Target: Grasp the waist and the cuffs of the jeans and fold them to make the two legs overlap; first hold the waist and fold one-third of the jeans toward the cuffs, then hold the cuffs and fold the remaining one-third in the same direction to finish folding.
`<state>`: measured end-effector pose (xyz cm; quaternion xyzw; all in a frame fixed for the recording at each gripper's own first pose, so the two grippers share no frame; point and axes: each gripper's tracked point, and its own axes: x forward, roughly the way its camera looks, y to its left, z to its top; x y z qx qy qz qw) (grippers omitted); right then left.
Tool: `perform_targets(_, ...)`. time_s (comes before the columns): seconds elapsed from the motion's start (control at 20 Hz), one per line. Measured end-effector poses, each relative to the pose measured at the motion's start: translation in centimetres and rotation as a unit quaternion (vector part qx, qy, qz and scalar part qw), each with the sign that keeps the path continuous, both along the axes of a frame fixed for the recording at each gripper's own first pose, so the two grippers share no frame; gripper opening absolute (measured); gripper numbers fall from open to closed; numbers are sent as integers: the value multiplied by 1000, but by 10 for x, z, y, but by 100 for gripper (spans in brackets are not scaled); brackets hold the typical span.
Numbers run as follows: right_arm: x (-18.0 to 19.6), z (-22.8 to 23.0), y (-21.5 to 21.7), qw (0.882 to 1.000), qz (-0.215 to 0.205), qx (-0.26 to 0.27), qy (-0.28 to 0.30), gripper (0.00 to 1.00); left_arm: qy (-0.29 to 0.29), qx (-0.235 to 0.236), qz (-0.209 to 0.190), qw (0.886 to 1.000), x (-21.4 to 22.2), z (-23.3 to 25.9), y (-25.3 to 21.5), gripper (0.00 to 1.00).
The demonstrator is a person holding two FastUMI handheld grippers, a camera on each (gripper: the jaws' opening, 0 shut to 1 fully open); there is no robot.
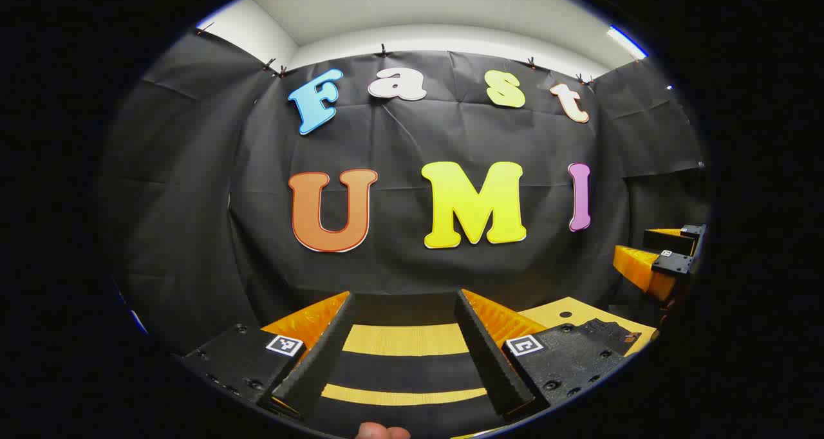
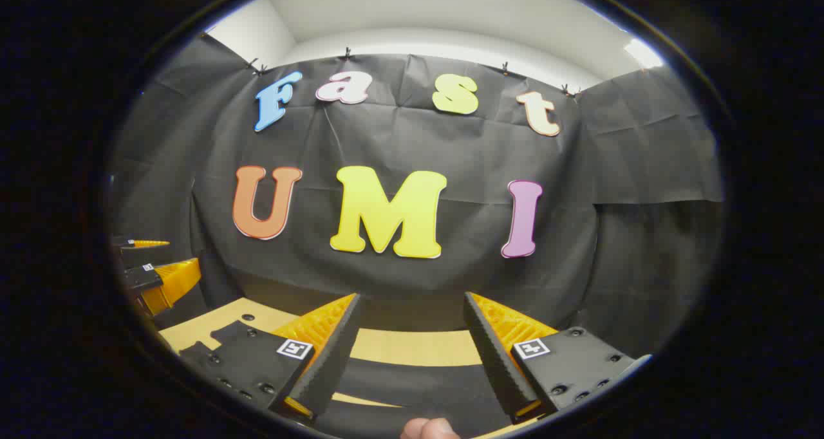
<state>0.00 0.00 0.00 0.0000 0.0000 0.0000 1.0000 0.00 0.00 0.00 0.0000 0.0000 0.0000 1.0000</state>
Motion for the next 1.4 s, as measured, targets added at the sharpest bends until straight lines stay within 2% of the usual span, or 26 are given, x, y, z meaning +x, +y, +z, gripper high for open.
perform_targets(0.75,9,1,-20,1000,-6,-3,-1,97,6,2,1,1000,11,-5,-8,98)
perform_targets(1.0,11,-11,-42,1000,-15,2,16,96,15,5,8,1000,11,-13,1,98)
perform_targets(1.25,15,-46,-111,995,-60,32,73,96,61,-15,68,996,10,-47,55,98)
perform_targets(1.4,9,-89,-152,985,-71,74,137,96,107,-41,116,987,1,-84,99,99)
